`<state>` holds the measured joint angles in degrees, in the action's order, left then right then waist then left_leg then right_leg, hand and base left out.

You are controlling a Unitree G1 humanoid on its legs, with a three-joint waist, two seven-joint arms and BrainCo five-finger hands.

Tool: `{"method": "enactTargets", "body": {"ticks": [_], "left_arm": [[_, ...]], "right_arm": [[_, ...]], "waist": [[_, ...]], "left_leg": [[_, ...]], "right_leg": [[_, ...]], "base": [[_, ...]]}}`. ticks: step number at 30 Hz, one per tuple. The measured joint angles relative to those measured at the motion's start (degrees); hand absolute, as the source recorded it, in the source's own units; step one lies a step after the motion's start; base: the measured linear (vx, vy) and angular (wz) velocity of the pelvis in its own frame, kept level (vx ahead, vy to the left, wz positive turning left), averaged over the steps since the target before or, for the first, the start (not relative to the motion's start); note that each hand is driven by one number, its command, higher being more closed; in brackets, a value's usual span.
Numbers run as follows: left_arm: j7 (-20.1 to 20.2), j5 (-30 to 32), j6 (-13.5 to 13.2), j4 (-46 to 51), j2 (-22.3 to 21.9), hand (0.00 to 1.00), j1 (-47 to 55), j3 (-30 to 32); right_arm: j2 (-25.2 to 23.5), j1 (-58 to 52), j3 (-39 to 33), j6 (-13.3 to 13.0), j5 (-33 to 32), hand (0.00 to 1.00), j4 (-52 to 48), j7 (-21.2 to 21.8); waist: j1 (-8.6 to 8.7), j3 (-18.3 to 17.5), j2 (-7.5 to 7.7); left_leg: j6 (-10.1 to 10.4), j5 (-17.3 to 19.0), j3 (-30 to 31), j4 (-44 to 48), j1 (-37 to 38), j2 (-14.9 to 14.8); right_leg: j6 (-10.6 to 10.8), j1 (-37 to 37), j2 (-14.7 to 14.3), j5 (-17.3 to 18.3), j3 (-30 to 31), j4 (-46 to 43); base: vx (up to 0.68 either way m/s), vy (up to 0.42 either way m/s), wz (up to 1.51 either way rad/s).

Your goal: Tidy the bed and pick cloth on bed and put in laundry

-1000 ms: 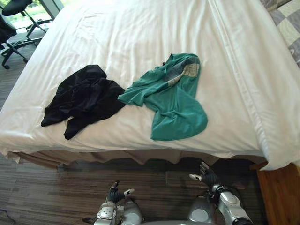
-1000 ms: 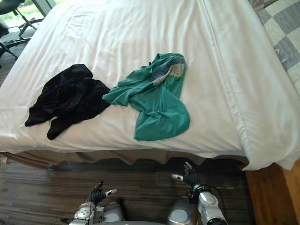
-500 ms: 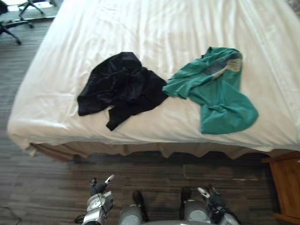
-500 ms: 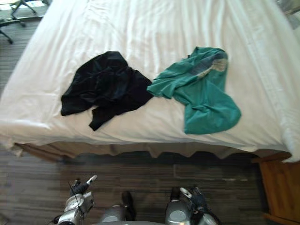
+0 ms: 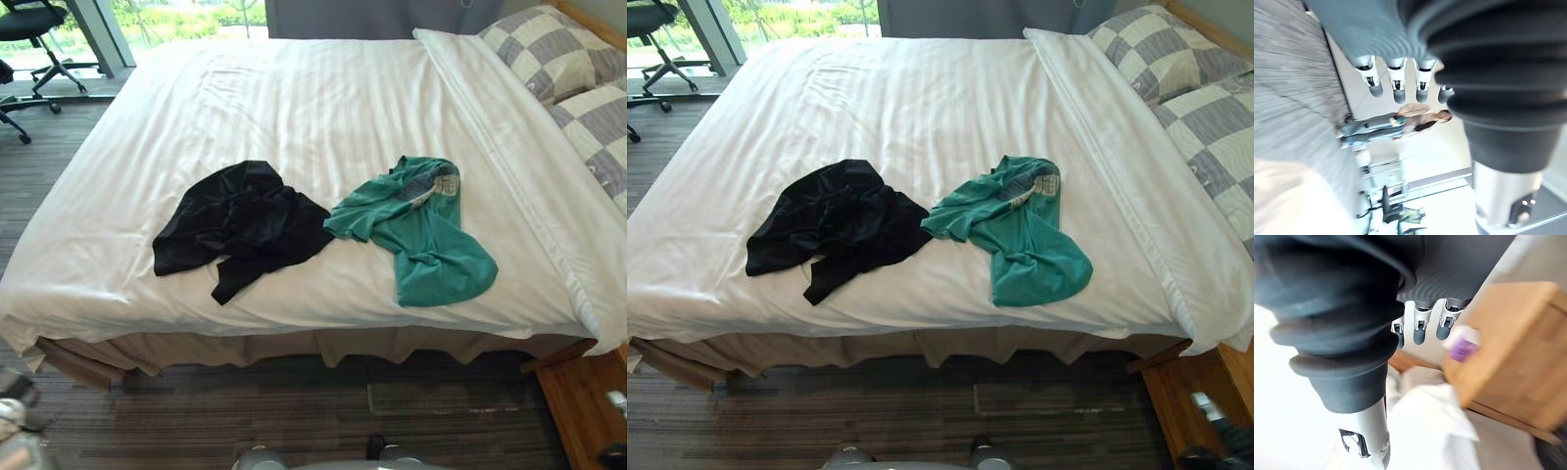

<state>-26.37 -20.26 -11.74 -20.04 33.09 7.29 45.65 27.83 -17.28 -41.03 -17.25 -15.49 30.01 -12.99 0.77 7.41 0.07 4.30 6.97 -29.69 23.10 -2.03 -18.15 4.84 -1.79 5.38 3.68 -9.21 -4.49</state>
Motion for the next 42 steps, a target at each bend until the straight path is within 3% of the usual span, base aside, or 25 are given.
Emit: {"method": "enactTargets", "body": {"ticks": [1,3,5,6,7,8,9,10,12,15,19,22,26,31,33,35,42], "left_arm": [[0.01,-0.37,-0.06,-0.47,1.64,0.0,-0.97,0.33],[0.09,-0.27,-0.71,-0.42,4.26,0.0,-4.94,0.19],[0.51,1.03,-0.52,0.61,4.82,0.0,-7.43,-1.02],[0.33,3.62,-2.12,1.18,4.79,0.0,-7.3,-2.8],[-0.51,9.07,-5.99,1.22,4.66,0.0,-7.1,-4.01],[4.21,8.62,-10.81,3.13,4.86,0.0,-7.3,-5.99],[9.17,7.41,-12.65,2.24,6.53,0.0,-8.73,-7.62],[11.08,7.4,-13.36,0.18,8.15,0.0,-10.03,-8.64],[18.93,7.28,-14.0,-11.66,16.87,0.0,-17.62,-15.27],[23.42,7.53,-15.76,-16.81,19.96,0.0,-23.48,-23.36],[23.58,12.92,-16.93,-17.71,19.61,0.0,-31.72,-32.15],[20.8,20.4,-15.19,-17.31,18.78,0.0,-40.26,-38.65],[19.02,25.89,-11.69,-16.14,17.5,0.0,-40.59,-39.13],[18.25,28.43,-7.98,-16.0,16.24,0.0,-44.13,-43.93],[17.54,30.07,-5.65,-15.21,15.65,0.0,-45.97,-44.41],[17.38,31.87,-1.68,-13.39,15.31,0.0,-47.36,-45.56],[14.39,41.46,7.11,-11.88,14.02,0.0,-46.86,-47.46]], "right_arm": [[2.94,1.15,-1.46,-0.09,0.45,0.0,-0.01,-0.08],[7.3,6.37,-1.98,-0.27,1.3,0.0,-0.68,1.01],[8.28,10.54,1.82,-0.09,1.63,0.0,-5.66,2.95],[8.5,11.93,4.47,0.11,1.77,0.0,-7.97,3.49],[8.5,12.64,6.06,0.37,2.17,0.0,-9.31,3.79],[8.49,13.84,8.9,0.94,2.98,0.0,-11.0,4.43],[8.49,15.15,11.1,1.42,3.9,0.0,-11.28,4.58],[8.49,15.96,12.05,1.81,4.15,0.0,-11.15,4.67],[8.55,17.75,16.21,2.52,4.99,0.0,-10.66,7.31],[8.46,19.42,22.85,2.03,7.15,0.0,-10.73,9.94],[8.67,26.88,27.49,2.21,8.33,0.0,-10.78,10.15],[10.46,39.19,30.38,2.62,8.1,0.0,-11.49,10.24],[10.94,38.99,30.41,3.39,7.71,0.0,-17.1,10.44],[10.96,35.87,30.34,3.66,7.04,0.0,-25.85,10.65],[10.96,35.18,30.34,3.57,6.89,0.0,-30.03,10.78],[10.98,34.84,30.24,3.48,6.5,0.0,-33.17,10.81],[11.24,31.72,28.33,1.93,4.15,0.0,-39.76,10.56]], "waist": [[0.08,-0.67,-0.31],[0.22,-0.95,-0.23],[0.8,-1.0,-0.15],[1.26,-1.08,-0.3],[1.47,-1.12,-0.36],[1.55,-1.1,-0.43],[1.57,-1.04,-0.58],[1.71,-1.04,-0.74],[2.97,-0.96,-1.13],[4.31,-0.58,-1.88],[5.11,4.16,-2.07],[5.49,10.22,-2.13],[5.66,13.07,-2.16],[5.14,14.05,-1.55],[5.13,14.83,-0.6],[5.91,16.15,-0.08],[6.26,18.35,0.2]], "left_leg": [[0.14,-0.08,0.24,-2.71,1.33,0.82],[3.06,-3.11,0.36,-13.1,5.56,3.24],[3.35,-5.75,0.33,-17.79,7.35,4.18],[3.58,-6.67,0.41,-19.54,7.92,4.51],[3.49,-7.07,0.53,-20.51,8.17,4.68],[3.53,-7.57,1.21,-21.77,8.4,4.9],[3.63,-7.83,1.68,-22.29,8.93,5.11],[3.63,-7.83,1.73,-22.3,9.15,5.19],[3.62,-7.82,1.75,-22.83,10.67,5.78],[3.01,-7.32,1.34,-23.29,10.62,6.91],[2.82,-7.13,0.62,-23.05,6.71,8.44],[1.21,-8.37,-0.58,-20.52,-0.2,9.2],[1.08,-8.87,-2.45,-20.06,-2.52,8.19],[1.21,-8.74,-5.57,-18.36,-4.84,7.17],[1.31,-7.52,-6.97,-15.91,-6.48,6.41],[0.98,-6.32,-7.07,-12.71,-8.8,5.11],[0.4,-3.71,-6.91,-4.55,-18.91,1.13]], "right_leg": [[-0.15,0.13,-0.2,-0.24,-0.21,0.35],[-0.61,0.48,-0.69,-0.61,-0.07,0.58],[-1.1,1.02,-1.06,-1.18,0.26,0.99],[-1.16,1.0,-1.3,-1.68,0.39,1.66],[-1.06,1.09,-1.46,-1.99,0.5,2.11],[-1.26,1.23,-1.78,-2.74,0.83,2.98],[-1.16,0.96,-1.87,-3.49,1.51,3.79],[-1.1,0.86,-1.82,-3.68,1.76,3.85],[-0.98,-0.23,-1.41,-4.02,2.4,3.5],[-0.1,1.69,-0.41,-4.55,3.84,2.9],[0.11,7.67,1.38,-5.65,5.75,0.72],[0.9,15.16,2.73,-8.34,7.38,-1.55],[0.53,18.46,2.25,-8.9,8.18,-2.49],[0.34,22.86,1.78,-8.77,8.6,-5.41],[-0.5,24.85,1.77,-8.14,8.57,-6.93],[-0.54,26.2,1.62,-8.12,8.24,-7.76],[-0.96,34.16,0.67,-8.43,7.52,-9.88]], "base": [[0.1,-0.022,0.08],[0.03,-0.039,0.01],[-0.08,-0.049,-0.1],[-0.09,-0.05,-0.11],[-0.1,-0.036,-0.12],[-0.07,-0.017,-0.21],[-0.06,-0.011,-0.24],[-0.05,0.011,-0.23],[-0.06,0.047,-0.14],[-0.1,0.08,-0.22],[-0.16,0.096,-0.21],[-0.17,0.053,-0.17],[-0.03,-0.014,-0.13],[0.02,-0.015,-0.18],[-0.04,0.009,-0.16],[-0.07,0.0,0.01],[-0.07,-0.018,0.01]]}}
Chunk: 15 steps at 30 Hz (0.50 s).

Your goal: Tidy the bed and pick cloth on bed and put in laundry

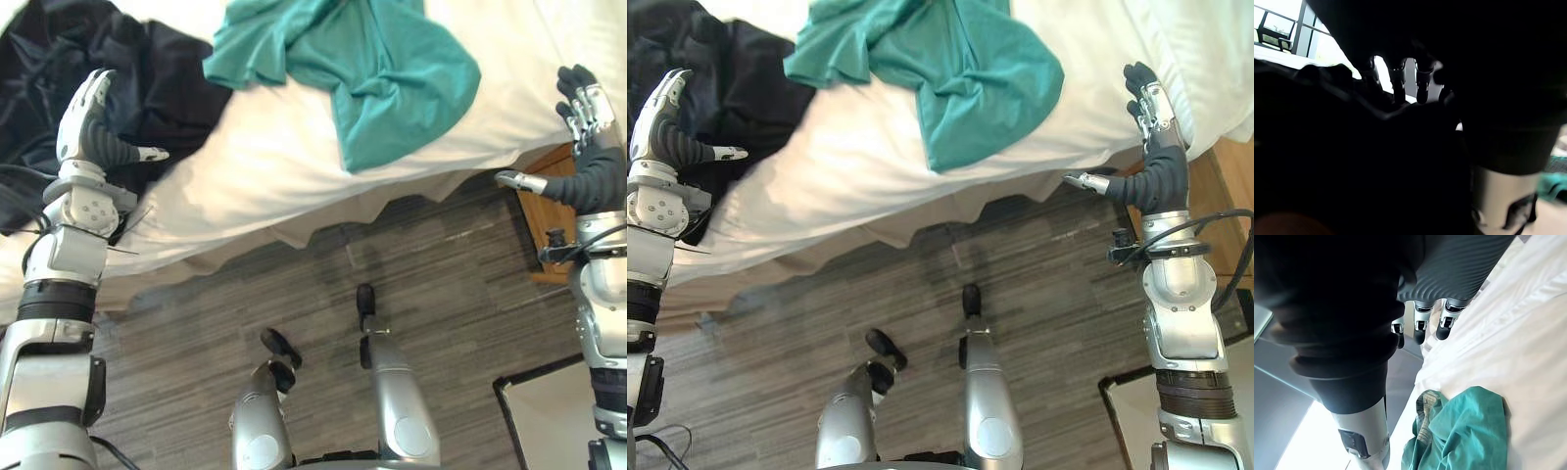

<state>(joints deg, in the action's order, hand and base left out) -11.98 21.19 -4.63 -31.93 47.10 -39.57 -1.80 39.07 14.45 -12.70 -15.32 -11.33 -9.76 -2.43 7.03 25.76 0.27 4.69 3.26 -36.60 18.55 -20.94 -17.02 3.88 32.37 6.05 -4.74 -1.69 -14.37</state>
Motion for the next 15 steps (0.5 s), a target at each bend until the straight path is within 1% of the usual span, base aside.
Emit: {"method": "enactTargets", "body": {"ticks": [1,2,3,4,7,8,9,11,13,15], "left_arm": [[-0.26,0.72,0.6,0.0,-0.56,0.0,0.43,0.0],[-1.38,2.19,1.83,0.1,-2.03,1.0,2.13,0.2],[-2.2,2.25,2.04,0.44,-2.57,1.0,2.72,0.4],[-3.28,3.14,2.62,2.11,-3.73,1.0,4.31,2.0],[-4.11,4.85,4.05,5.16,-4.48,1.0,6.87,2.66],[-4.56,4.88,4.16,5.58,-4.73,1.0,7.33,2.7],[-5.17,4.73,4.21,5.85,-5.26,1.0,7.7,2.76],[-7.08,3.96,4.4,7.83,-6.8,1.0,9.08,2.74],[-7.15,1.07,4.31,9.85,-8.03,1.0,10.39,2.59],[-6.62,-5.48,3.59,15.66,-10.3,1.0,13.64,1.7]], "right_arm": [[0.01,-0.17,-0.58,-0.05,-0.07,0.0,-0.71,-0.03],[0.11,-0.26,-1.53,-0.26,-0.22,0.0,-1.93,-0.07],[0.13,-0.28,-1.92,-0.39,-0.29,0.0,-2.3,-0.07],[0.3,-0.18,-2.68,-0.77,-0.35,0.0,-2.95,-0.02],[2.17,-0.15,-2.68,-1.03,-0.2,0.0,-4.75,0.01],[2.2,-0.16,-2.68,-1.04,-0.09,0.0,-5.28,0.0],[2.24,-0.15,-2.67,-1.08,0.15,0.0,-5.9,-0.01],[3.07,0.01,-2.35,-0.89,0.76,0.0,-8.04,-0.03],[3.51,0.21,-1.89,0.32,1.15,0.0,-9.46,-0.04],[3.51,0.14,-1.41,2.68,2.0,0.0,-12.3,-0.02]], "waist": [[0.05,0.39,-0.03],[0.06,1.14,-0.07],[0.05,1.41,-0.12],[-0.1,1.98,-0.25],[-0.25,2.23,-0.71],[-0.28,2.21,-0.75],[-0.45,2.16,-0.84],[-1.36,2.09,-0.98],[-1.51,1.95,-1.25],[-1.65,1.97,-1.29]], "left_leg": [[-0.01,-0.01,0.05,0.17,-0.45,-0.16],[-0.01,-0.02,0.05,0.5,-1.18,-0.49],[-0.01,-0.02,0.07,0.53,-1.37,-0.55],[-0.01,-0.04,0.15,0.48,-1.44,-0.62],[-0.02,-0.05,0.14,0.21,-1.43,-0.43],[-0.02,-0.05,0.13,0.16,-1.37,-0.4],[-0.03,-0.06,0.09,0.02,-1.21,-0.32],[-0.01,-0.25,-0.07,-0.48,-0.42,0.16],[-0.01,-0.25,0.23,-0.64,-0.11,0.25],[-0.03,-0.46,1.39,-1.59,1.38,0.82]], "right_leg": [[-0.05,0.31,-0.03,-0.05,-0.18,0.01],[-0.08,1.01,-0.15,-0.07,-0.33,-0.12],[-0.11,1.13,-0.16,-0.09,-0.41,-0.11],[-0.12,1.13,-0.17,-0.09,-0.66,-0.11],[-0.1,1.13,0.08,-0.07,-1.2,-0.11],[-0.1,1.13,0.1,-0.06,-1.25,-0.12],[-0.1,1.12,0.14,-0.06,-1.36,-0.14],[-0.1,0.99,0.42,-0.06,-1.49,-0.31],[-0.1,0.32,0.7,-0.04,-2.42,-0.33],[-0.25,-1.93,1.44,0.39,-4.35,-0.3]], "base": [[-0.03,-0.058,0.07],[0.0,-0.036,0.04],[0.02,-0.049,0.04],[0.03,-0.026,0.04],[0.04,-0.021,0.03],[0.04,-0.014,0.01],[0.0,0.0,0.0],[0.03,-0.016,-0.05],[0.01,-0.006,0.07],[0.02,-0.001,0.28]]}}
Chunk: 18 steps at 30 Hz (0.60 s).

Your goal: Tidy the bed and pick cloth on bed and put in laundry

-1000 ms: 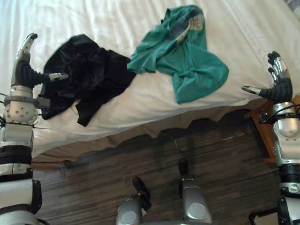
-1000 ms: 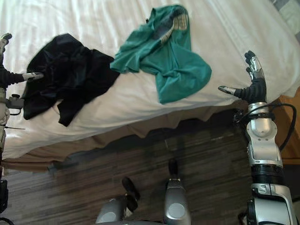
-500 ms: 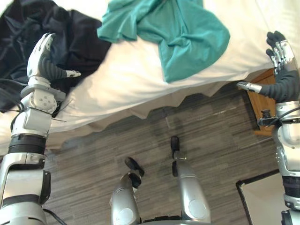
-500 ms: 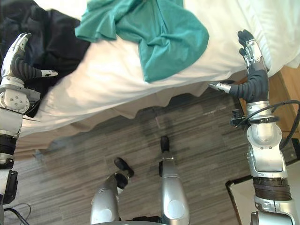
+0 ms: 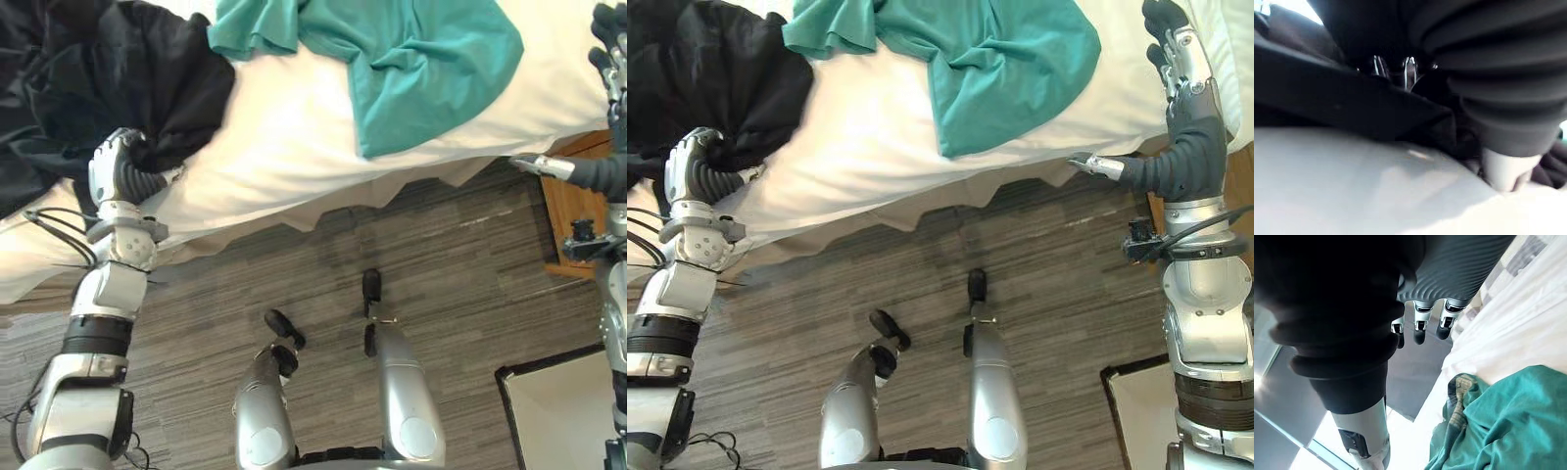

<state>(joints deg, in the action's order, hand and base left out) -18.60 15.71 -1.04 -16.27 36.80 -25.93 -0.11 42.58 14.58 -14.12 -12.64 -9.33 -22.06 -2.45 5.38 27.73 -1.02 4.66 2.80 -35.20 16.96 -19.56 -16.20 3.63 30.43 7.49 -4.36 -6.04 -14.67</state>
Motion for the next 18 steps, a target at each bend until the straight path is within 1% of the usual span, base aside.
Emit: {"method": "enactTargets", "body": {"ticks": [1,2,3,4,5,7,8,9,10,12,13,14,15,16,18], "left_arm": [[0.92,-2.07,-0.3,1.84,-0.7,1.0,1.16,-0.29],[3.51,-5.94,-0.91,6.33,-1.44,1.0,4.03,-0.3],[6.54,-9.85,-1.93,10.46,-2.19,1.0,7.06,-0.34],[8.59,-12.46,-2.38,12.06,-2.55,1.0,8.54,-0.31],[13.11,-18.57,-3.49,13.57,-3.25,1.0,10.82,-0.14],[18.77,-26.56,-4.55,13.07,-5.08,1.0,13.1,0.32],[22.02,-29.97,-5.4,11.76,-6.2,1.0,14.04,0.61],[24.85,-32.57,-6.54,10.64,-6.97,1.0,14.15,0.73],[26.07,-33.7,-7.14,10.61,-7.11,1.0,14.15,0.86],[31.29,-37.54,-9.6,10.6,-7.14,1.0,12.97,1.14],[32.11,-37.99,-9.76,10.57,-7.15,1.0,12.75,1.2],[33.98,-39.22,-10.01,9.85,-7.31,1.0,11.57,1.19],[34.89,-40.05,-10.1,9.52,-7.26,1.0,10.94,1.27],[36.2,-41.35,-10.25,9.42,-7.06,1.0,9.57,2.18],[36.58,-42.59,-10.27,9.38,-6.78,1.0,8.31,2.43]], "right_arm": [[0.0,-0.35,-0.03,0.8,0.58,0.0,-0.88,0.04],[-0.04,-0.93,0.13,2.53,1.4,0.0,-2.2,0.36],[-0.17,-1.43,0.6,4.11,2.02,0.0,-2.29,0.96],[-0.39,-1.69,0.79,5.07,2.45,0.0,-2.06,1.5],[-0.98,-1.37,1.56,6.99,3.72,0.0,0.14,1.84],[-2.13,1.01,3.24,9.61,5.37,0.0,8.84,2.11],[-2.66,3.85,5.1,11.53,7.68,0.0,17.27,2.01],[-3.12,7.21,7.09,13.1,10.15,0.0,25.76,1.54],[-3.2,8.99,8.07,13.52,10.91,0.0,29.15,1.36],[-3.61,17.45,11.67,15.04,13.89,0.0,39.22,0.89],[-3.62,19.41,12.78,15.46,14.69,0.0,41.1,0.78],[-3.63,23.53,15.3,16.03,17.17,0.0,45.67,0.09],[-3.63,25.93,16.89,16.8,18.95,0.0,48.48,0.04],[-3.61,30.8,19.85,19.11,23.22,0.0,53.94,0.06],[-3.41,34.12,21.63,20.45,25.39,0.0,58.13,-0.02]], "waist": [[0.06,-0.01,-0.02],[-0.04,-0.02,-0.01],[-0.48,-0.07,0.07],[-0.87,-0.17,0.08],[-1.77,-0.2,0.1],[-3.19,-0.55,0.23],[-4.32,-0.64,0.37],[-5.97,-0.84,0.73],[-6.74,-0.92,0.88],[-8.26,-1.04,1.09],[-8.47,-1.09,1.19],[-9.42,-1.21,1.43],[-9.67,-1.31,1.6],[-9.75,-1.5,1.97],[-9.86,-1.62,2.21]], "left_leg": [[-0.02,-0.25,0.56,-0.54,0.45,0.42],[-0.02,-0.61,1.82,-1.29,1.11,0.92],[-0.13,-1.1,2.98,-2.03,1.54,1.34],[-0.16,-1.35,3.8,-2.31,1.59,1.51],[-0.12,-1.75,5.31,-2.58,1.62,1.77],[-0.18,-2.43,7.3,-3.09,1.52,2.14],[-0.1,-2.58,8.53,-2.96,1.44,2.18],[-0.07,-2.84,9.28,-2.98,1.14,2.15],[-0.07,-2.96,9.85,-2.98,0.77,2.17],[-0.53,-3.91,11.65,-2.95,-1.42,2.23],[-0.62,-4.04,11.78,-2.94,-1.75,2.23],[-0.78,-4.27,12.07,-2.87,-2.23,2.23],[-0.8,-4.37,12.56,-2.7,-2.74,2.22],[-0.84,-4.74,13.78,-2.48,-4.04,2.24],[-0.93,-5.13,14.61,-2.44,-5.16,2.29]], "right_leg": [[-0.03,-0.71,0.39,0.24,-0.55,0.02],[0.13,-2.06,0.84,0.47,-1.74,0.13],[0.18,-3.33,1.19,0.54,-2.9,0.58],[0.18,-3.84,1.29,0.53,-3.45,0.91],[0.17,-4.97,1.45,0.53,-4.73,1.53],[-0.04,-6.7,1.49,0.31,-6.57,2.87],[-0.13,-8.04,1.06,-0.15,-7.66,4.11],[-0.36,-8.74,0.57,-0.8,-8.19,5.38],[-0.48,-8.94,0.4,-1.2,-8.37,6.04],[-0.83,-9.21,0.13,-2.75,-10.02,8.37],[-0.83,-9.2,0.1,-3.0,-10.23,8.73],[-1.02,-9.19,-0.02,-3.63,-10.52,9.36],[-1.05,-9.28,-0.16,-4.04,-10.77,9.97],[-1.19,-9.18,-0.33,-4.63,-11.51,10.85],[-1.48,-8.94,-0.45,-5.18,-12.33,11.54]], "base": [[0.02,0.013,0.43],[0.03,0.011,0.51],[0.03,0.003,0.5],[0.02,-0.012,0.5],[0.02,-0.02,0.47],[0.02,-0.014,0.49],[-0.01,-0.011,0.38],[-0.02,-0.011,0.26],[-0.03,-0.008,0.28],[-0.03,0.008,0.33],[-0.03,0.015,0.2],[-0.02,0.015,0.11],[-0.04,0.019,0.21],[-0.04,0.013,0.23],[-0.05,0.01,0.23]]}}
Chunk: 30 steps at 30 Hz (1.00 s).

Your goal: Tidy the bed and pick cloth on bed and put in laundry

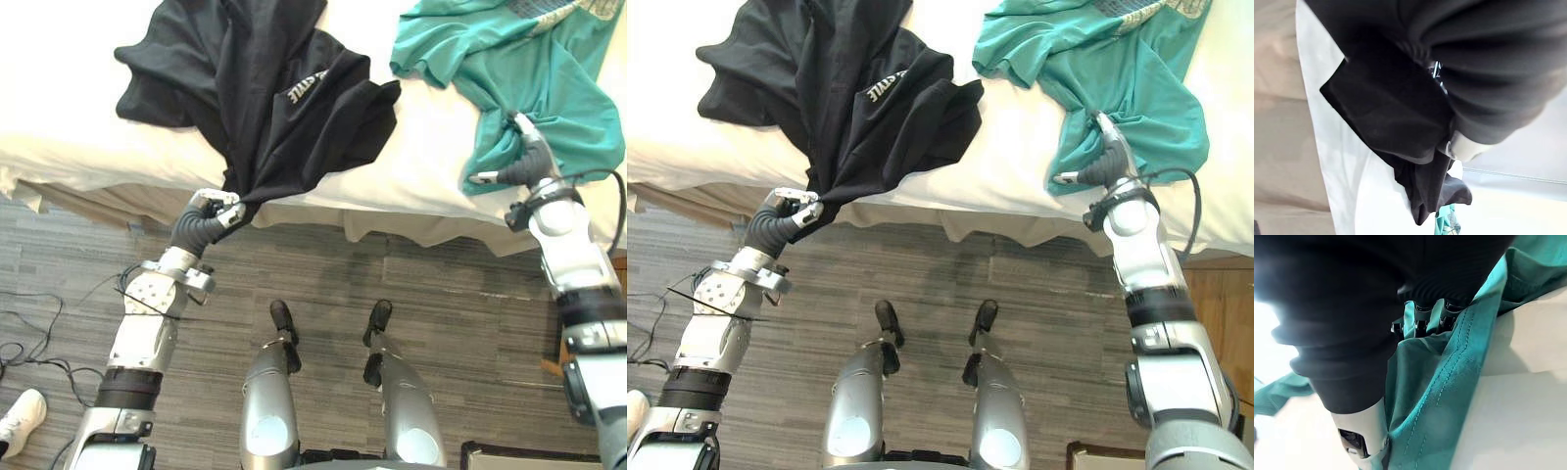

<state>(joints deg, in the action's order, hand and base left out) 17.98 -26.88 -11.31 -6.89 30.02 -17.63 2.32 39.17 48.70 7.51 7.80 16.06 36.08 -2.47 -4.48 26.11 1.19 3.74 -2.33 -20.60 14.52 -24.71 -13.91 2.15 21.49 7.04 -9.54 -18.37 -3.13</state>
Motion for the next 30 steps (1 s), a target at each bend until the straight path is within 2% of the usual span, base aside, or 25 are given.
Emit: {"method": "enactTargets", "body": {"ticks": [1,2,4,8,13,14,15,17,19,22,23,24,26,28,30], "left_arm": [[0.56,-0.89,-0.18,0.0,0.46,1.0,-1.0,0.01],[0.64,-1.88,-0.26,0.01,0.76,1.0,-1.99,0.03],[0.0,-2.65,-0.74,0.06,1.35,1.0,-2.12,0.3],[-2.03,-3.93,-1.16,0.86,1.53,1.0,-0.84,0.3],[-3.26,-3.97,-1.0,6.01,1.47,1.0,1.52,0.3],[-3.32,-3.92,-0.72,7.19,1.36,1.0,2.01,0.23],[-3.51,-3.85,-0.32,8.51,0.88,0.0,2.41,0.15],[-4.57,-3.0,-0.15,10.81,-0.24,0.0,3.12,-0.45],[-6.36,0.43,0.01,12.17,-0.78,0.0,2.93,-1.65],[-12.28,7.35,2.43,13.05,-0.76,0.0,-0.37,-4.91],[-15.14,11.07,3.88,12.73,-0.47,0.0,-4.55,-6.49],[-16.21,12.47,4.52,12.14,-0.16,0.0,-7.17,-7.14],[-20.57,17.88,8.54,7.25,2.4,0.0,-20.2,-9.74],[-22.73,21.37,11.51,1.49,4.34,0.0,-31.15,-12.1],[-23.28,24.34,13.52,-2.4,6.61,0.0,-37.56,-13.43]], "right_arm": [[0.38,2.37,1.02,1.4,2.63,0.0,2.77,0.11],[1.63,4.15,2.27,2.45,4.11,1.0,4.21,0.18],[3.01,6.92,2.62,4.17,5.11,1.0,5.9,1.35],[4.55,9.46,2.56,4.54,4.67,1.0,8.28,2.26],[5.09,9.13,2.55,3.88,-1.59,1.0,10.7,2.97],[5.07,8.15,2.51,3.67,-4.84,1.0,10.98,2.61],[4.91,6.72,2.5,3.3,-7.4,1.0,11.07,2.28],[4.27,4.9,2.39,1.7,-11.53,1.0,11.57,1.13],[2.83,3.34,1.86,0.46,-14.45,1.0,11.85,-0.07],[-0.11,1.29,1.6,-1.07,-16.15,1.0,11.7,-0.97],[-1.64,0.47,1.45,-1.11,-16.82,1.0,11.7,-1.24],[-2.63,0.16,1.46,-1.06,-17.13,1.0,11.68,-1.25],[-6.67,-1.13,1.5,-0.42,-17.7,1.0,10.25,-1.24],[-9.59,-1.73,1.54,0.04,-17.76,1.0,9.66,-1.28],[-11.29,-1.81,1.61,0.24,-17.87,1.0,9.51,-1.22]], "waist": [[-0.23,-0.08,0.15],[-1.02,-0.19,0.33],[-1.22,-0.19,0.33],[-1.12,-0.19,0.33],[-1.15,-0.19,0.34],[-1.14,-0.19,0.35],[-1.09,-0.22,0.43],[-1.04,-0.3,0.62],[-1.01,-0.33,1.06],[-0.62,-0.73,2.68],[-0.35,-0.73,3.58],[-0.19,-0.75,4.19],[0.89,-0.89,6.93],[2.21,-0.88,8.54],[2.93,-0.88,9.02]], "left_leg": [[-0.09,-0.25,0.28,-0.28,-0.78,0.04],[-0.07,-0.72,0.22,-0.82,-1.58,0.22],[-0.1,-2.68,0.14,-3.66,-2.16,1.23],[0.2,-4.87,0.1,-7.03,-1.72,2.06],[0.32,-6.49,-0.08,-9.9,0.68,2.22],[0.44,-6.6,-0.12,-10.5,1.64,2.24],[0.44,-6.6,-0.15,-10.7,2.47,2.19],[0.45,-6.6,-0.36,-11.14,3.57,2.11],[0.65,-6.73,-1.0,-11.91,4.96,1.99],[0.69,-6.71,-2.47,-12.19,6.25,1.59],[0.71,-6.71,-2.71,-12.13,6.75,1.25],[0.76,-6.72,-2.89,-12.08,7.03,0.94],[0.97,-6.6,-3.55,-11.62,7.68,0.59],[1.14,-6.54,-4.0,-11.48,7.95,-0.06],[1.24,-6.48,-4.97,-11.64,8.5,-0.13]], "right_leg": [[-0.09,0.19,-0.13,-0.6,-0.5,0.98],[-0.22,0.96,-0.15,-1.26,-0.47,1.61],[-0.21,2.05,0.15,-2.16,-0.58,2.98],[-0.44,2.71,0.24,-2.81,-0.77,3.48],[-0.49,1.56,-0.07,-2.82,-0.99,3.58],[-0.53,0.63,-0.2,-2.77,-1.06,3.92],[-0.53,-0.37,-0.37,-2.77,-1.17,4.46],[-0.54,-1.32,-0.54,-2.73,-1.13,4.71],[-0.54,-2.13,-0.8,-2.73,-0.77,5.01],[-0.54,-2.77,-1.19,-2.72,-0.24,5.15],[-0.54,-3.2,-1.4,-2.72,-0.02,5.16],[-0.53,-3.41,-1.52,-2.72,0.28,5.15],[-0.52,-3.67,-1.82,-2.71,1.33,5.09],[-0.48,-3.66,-1.92,-2.68,1.76,5.03],[-0.07,-3.49,-1.97,-2.39,2.57,4.79]], "base": [[-0.07,0.006,0.15],[-0.05,0.002,0.1],[-0.06,0.002,0.1],[-0.06,0.003,0.05],[-0.03,-0.008,0.01],[0.0,0.0,0.0],[0.0,0.0,0.0],[0.01,-0.009,-0.04],[0.02,-0.018,-0.13],[0.01,-0.028,-0.16],[0.0,-0.031,-0.07],[-0.01,-0.03,-0.16],[-0.04,-0.019,-0.19],[-0.07,-0.028,-0.14],[-0.05,-0.014,-0.18]]}}
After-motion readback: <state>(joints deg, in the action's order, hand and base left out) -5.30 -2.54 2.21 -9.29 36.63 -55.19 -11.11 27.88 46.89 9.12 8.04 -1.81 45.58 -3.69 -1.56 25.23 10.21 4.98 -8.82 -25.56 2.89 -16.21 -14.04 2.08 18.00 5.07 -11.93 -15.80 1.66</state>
